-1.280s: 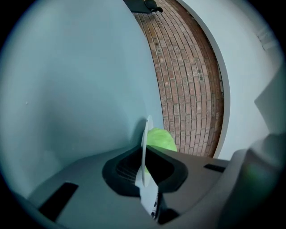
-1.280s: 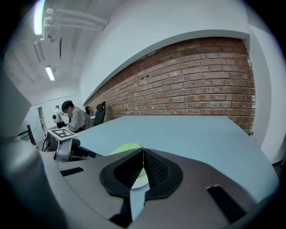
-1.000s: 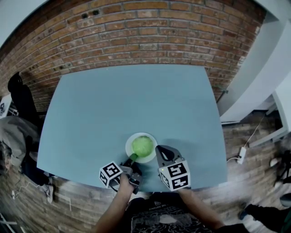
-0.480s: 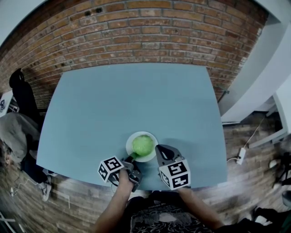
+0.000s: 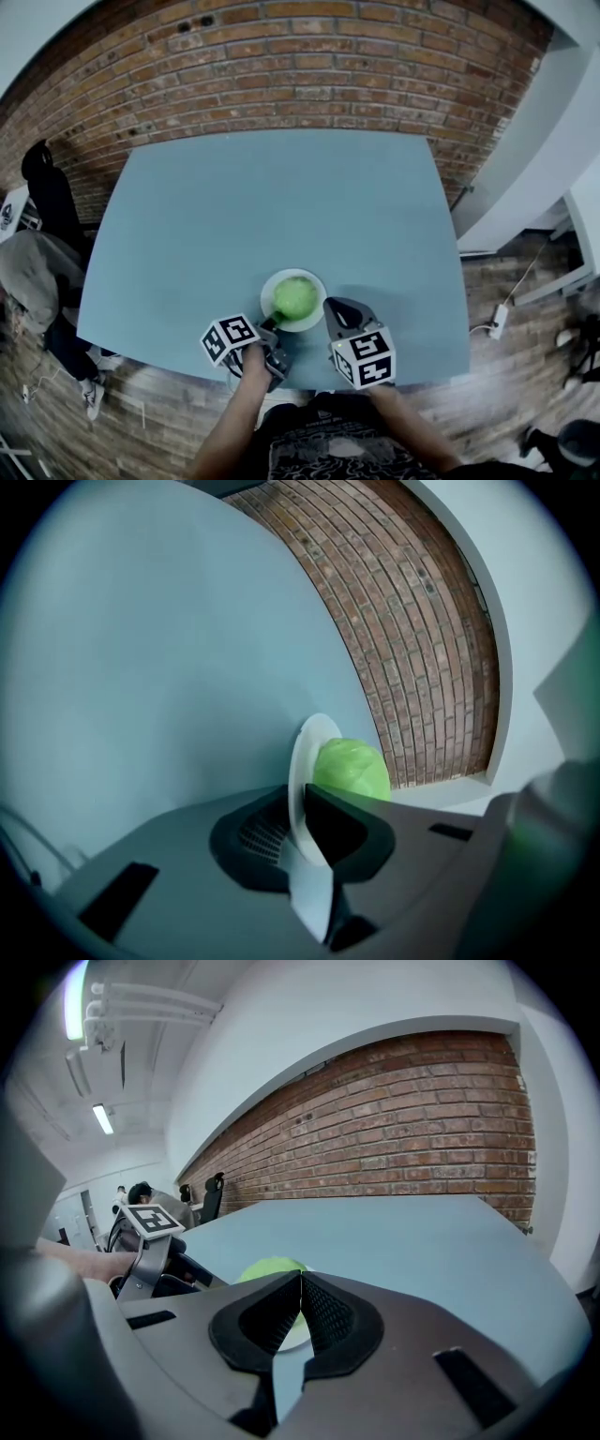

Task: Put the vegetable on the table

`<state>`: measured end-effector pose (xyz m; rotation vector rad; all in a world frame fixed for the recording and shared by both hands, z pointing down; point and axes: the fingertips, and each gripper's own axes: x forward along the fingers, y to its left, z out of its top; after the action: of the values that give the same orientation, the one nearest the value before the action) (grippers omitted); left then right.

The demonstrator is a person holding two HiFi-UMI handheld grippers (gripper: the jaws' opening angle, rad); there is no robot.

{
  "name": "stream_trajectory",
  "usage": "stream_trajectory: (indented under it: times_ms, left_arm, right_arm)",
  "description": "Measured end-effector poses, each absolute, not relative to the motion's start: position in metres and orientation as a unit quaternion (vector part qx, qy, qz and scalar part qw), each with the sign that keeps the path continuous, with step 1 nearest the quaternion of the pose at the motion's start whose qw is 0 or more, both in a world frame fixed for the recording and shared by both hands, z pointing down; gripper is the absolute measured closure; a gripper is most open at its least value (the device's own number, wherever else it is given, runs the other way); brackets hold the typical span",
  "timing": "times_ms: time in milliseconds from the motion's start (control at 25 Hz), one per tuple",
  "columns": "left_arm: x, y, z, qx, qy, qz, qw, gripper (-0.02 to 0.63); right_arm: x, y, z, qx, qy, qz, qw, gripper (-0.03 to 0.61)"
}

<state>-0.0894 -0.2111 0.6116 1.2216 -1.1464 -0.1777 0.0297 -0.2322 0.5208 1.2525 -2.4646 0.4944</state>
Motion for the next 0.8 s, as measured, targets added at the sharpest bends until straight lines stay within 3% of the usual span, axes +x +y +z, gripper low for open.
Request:
stream_trajectory:
  times_ms: [800]
  left_arm:
    - [-0.102, -0.218, 0.610, 0.596, -0.516, 0.051, 0.614, 0.558]
  right_arm:
    - [0.012, -0.230, 0.522, 0.440, -0.864, 0.175, 0.170, 0.569]
